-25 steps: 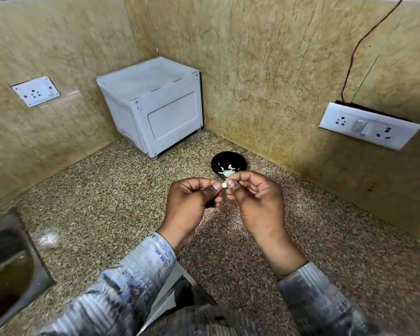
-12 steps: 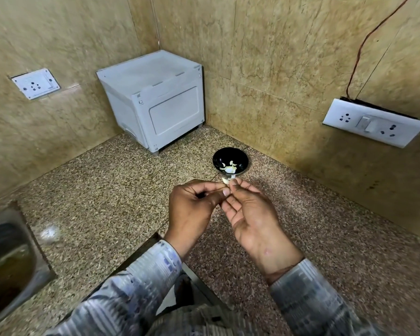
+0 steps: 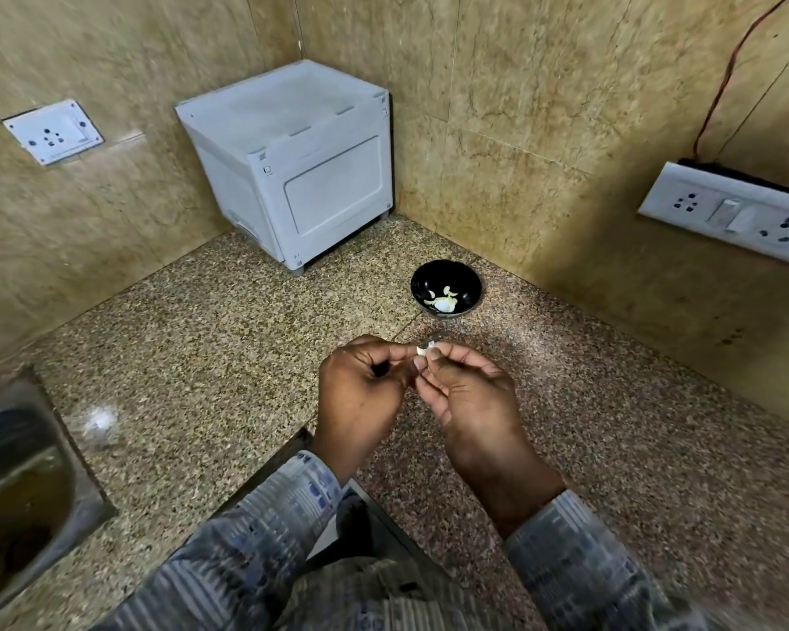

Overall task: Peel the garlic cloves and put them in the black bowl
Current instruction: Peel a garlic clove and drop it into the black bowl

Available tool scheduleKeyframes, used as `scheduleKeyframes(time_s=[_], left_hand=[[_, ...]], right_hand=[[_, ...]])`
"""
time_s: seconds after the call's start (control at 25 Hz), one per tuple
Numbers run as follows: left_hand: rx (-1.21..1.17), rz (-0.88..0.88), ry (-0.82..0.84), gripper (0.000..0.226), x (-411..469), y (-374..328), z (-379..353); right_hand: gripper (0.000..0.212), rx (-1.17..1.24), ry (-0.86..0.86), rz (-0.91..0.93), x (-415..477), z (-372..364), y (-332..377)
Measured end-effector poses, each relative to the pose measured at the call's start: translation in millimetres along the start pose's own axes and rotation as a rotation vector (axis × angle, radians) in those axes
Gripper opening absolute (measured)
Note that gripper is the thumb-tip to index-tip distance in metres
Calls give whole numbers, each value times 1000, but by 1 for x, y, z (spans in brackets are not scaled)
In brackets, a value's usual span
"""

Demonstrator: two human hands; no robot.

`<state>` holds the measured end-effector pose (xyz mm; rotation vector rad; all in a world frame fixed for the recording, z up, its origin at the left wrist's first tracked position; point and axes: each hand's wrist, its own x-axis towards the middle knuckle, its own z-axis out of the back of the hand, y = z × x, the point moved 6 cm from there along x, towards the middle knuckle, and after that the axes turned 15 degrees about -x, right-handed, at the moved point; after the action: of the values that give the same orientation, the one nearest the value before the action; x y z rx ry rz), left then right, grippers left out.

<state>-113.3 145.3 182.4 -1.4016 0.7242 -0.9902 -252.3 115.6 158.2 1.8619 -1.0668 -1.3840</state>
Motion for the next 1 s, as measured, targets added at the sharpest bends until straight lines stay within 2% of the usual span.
scheduleKeyframes(time_s=[0.12, 0.28, 0.36, 0.44, 0.56, 0.72, 0.84, 1.0], left_hand=[[-102, 125, 102, 5, 17, 21, 0], [-546, 664, 105, 17, 42, 59, 0], [-649, 871, 116, 20, 52, 77, 0], [-689, 1003, 110, 23, 65, 96, 0], [-715, 1143, 72, 25, 81, 124, -3], [-705, 1317, -8, 23, 101, 173, -12], [-647, 1357, -71, 21, 118, 217, -24], [-529, 1366, -54, 15, 145, 264, -54]], right_hand=[[14, -101, 31, 69, 20, -4, -4], [12, -74, 143, 24, 52, -13, -11], [16, -27, 170, -44, 71, -20, -20], [14, 11, 174, -117, 91, -26, -31], [15, 40, 162, -210, 117, -30, -46], [10, -1, 52, -303, 157, -20, -68], [16, -32, -35, -392, 176, -3, -95], [19, -38, -206, -487, 189, 20, -130]])
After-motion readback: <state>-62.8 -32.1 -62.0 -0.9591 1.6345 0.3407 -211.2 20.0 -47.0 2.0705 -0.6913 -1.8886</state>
